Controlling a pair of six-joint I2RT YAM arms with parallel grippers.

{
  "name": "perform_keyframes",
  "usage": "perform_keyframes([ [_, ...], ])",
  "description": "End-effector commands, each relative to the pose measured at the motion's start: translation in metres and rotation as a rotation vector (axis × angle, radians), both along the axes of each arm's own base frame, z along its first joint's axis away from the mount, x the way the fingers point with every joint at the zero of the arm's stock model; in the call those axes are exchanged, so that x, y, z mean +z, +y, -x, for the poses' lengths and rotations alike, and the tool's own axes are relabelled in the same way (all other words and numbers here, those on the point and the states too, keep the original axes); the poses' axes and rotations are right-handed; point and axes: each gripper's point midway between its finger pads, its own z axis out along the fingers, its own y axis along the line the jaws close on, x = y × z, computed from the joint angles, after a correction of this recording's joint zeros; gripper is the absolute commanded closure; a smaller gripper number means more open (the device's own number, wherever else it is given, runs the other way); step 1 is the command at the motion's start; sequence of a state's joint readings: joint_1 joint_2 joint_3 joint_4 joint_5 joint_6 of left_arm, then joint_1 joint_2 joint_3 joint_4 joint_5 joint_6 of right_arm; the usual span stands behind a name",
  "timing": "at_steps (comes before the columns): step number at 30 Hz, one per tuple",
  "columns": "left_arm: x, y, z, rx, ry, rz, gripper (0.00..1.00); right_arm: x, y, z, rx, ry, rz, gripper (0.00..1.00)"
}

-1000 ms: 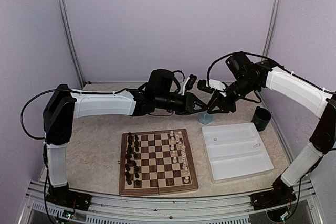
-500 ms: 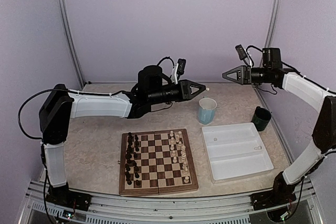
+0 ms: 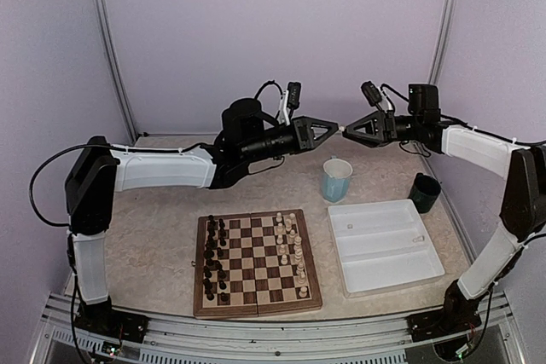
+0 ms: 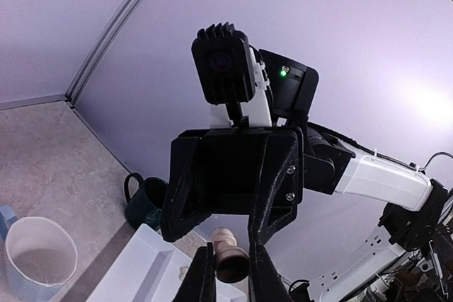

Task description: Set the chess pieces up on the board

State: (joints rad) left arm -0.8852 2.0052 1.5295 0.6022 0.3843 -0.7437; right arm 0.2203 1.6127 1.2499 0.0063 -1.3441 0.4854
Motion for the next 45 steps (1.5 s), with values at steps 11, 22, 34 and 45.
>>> perform_keyframes([
  [11, -0.002, -0.011, 0.0, -0.021, 0.003, 0.02, 0.92, 0.009, 0.013, 0.012, 0.091, -0.006, -0.04, 0.6],
  [22, -0.006, -0.012, -0.003, -0.009, 0.014, 0.019, 0.92, 0.005, 0.016, 0.015, 0.101, -0.002, -0.041, 0.73],
  [34, -0.013, 0.011, -0.015, 0.119, -0.044, -0.123, 0.61, 0.009, 0.015, -0.004, -0.012, -0.176, 0.099, 0.92],
  [45, 0.033, 0.12, -0.018, 0.456, -0.296, -0.445, 0.49, 0.006, 0.033, -0.001, -0.051, -0.674, 0.529, 0.94],
])
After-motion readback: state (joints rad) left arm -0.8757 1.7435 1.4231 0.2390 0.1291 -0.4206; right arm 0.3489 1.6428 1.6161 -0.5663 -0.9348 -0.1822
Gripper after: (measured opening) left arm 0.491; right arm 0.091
